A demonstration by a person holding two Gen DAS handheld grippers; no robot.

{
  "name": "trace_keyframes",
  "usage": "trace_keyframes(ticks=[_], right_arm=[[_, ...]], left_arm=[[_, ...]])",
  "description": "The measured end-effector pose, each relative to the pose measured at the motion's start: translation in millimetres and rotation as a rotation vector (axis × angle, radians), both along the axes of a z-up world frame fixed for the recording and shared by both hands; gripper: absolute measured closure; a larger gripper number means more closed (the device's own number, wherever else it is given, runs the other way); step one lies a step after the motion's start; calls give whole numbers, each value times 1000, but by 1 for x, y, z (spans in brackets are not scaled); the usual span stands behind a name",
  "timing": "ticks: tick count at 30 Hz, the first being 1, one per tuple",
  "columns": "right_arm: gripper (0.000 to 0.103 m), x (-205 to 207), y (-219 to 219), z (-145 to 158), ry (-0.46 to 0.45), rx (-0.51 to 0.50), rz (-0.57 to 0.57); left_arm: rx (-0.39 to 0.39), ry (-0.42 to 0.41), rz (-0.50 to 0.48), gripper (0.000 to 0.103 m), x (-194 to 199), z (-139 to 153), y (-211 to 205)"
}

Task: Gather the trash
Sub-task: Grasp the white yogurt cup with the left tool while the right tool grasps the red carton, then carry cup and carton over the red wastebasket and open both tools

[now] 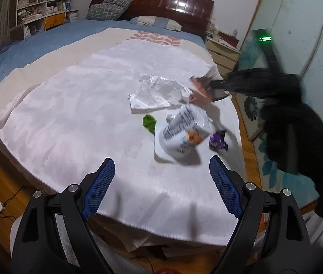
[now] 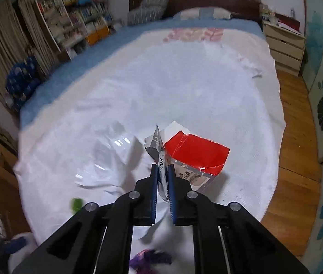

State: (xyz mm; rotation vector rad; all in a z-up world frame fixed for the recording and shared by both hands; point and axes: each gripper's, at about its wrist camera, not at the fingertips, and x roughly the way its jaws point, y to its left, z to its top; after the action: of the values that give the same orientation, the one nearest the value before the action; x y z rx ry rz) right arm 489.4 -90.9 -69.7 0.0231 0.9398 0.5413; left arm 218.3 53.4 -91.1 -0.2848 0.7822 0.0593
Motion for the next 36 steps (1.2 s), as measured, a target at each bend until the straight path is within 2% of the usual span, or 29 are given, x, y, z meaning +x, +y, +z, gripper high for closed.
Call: trace_keyframes(ticks=[4, 10, 14, 15, 16, 21, 25, 29, 33, 36], right_arm=[[92, -29, -27, 45, -54, 132, -1], [92, -87, -61, 82, -102, 206, 38], [92, -130, -94, 79, -98, 211, 28], [92, -139, -100, 77, -92, 215, 22], [92, -145, -107, 73, -85, 216, 9], [92, -173, -154, 52, -23, 257, -80], [92, -191, -188, 53, -33, 272, -116], [92, -201, -230, 74, -96, 270, -153], [92, -213, -299, 98, -174, 274, -242], [92, -219, -346, 94, -190, 274, -322]], left_arm=[[9, 2, -14, 18, 27, -1, -1], [-26, 41, -43, 18, 69, -12, -11], [-17, 77, -31, 18, 83, -27, -17], [-29, 95, -23, 26, 86, -32, -16], [-45, 101, -20, 27, 86, -34, -14], [-47, 63, 15, 27, 74, -27, -10], [-31, 13, 41, 27, 54, -5, -8], [8, -71, 26, 27, 35, 42, -17], [43, -158, -65, 27, 26, 94, -60], [36, -196, -169, 27, 31, 113, -115]])
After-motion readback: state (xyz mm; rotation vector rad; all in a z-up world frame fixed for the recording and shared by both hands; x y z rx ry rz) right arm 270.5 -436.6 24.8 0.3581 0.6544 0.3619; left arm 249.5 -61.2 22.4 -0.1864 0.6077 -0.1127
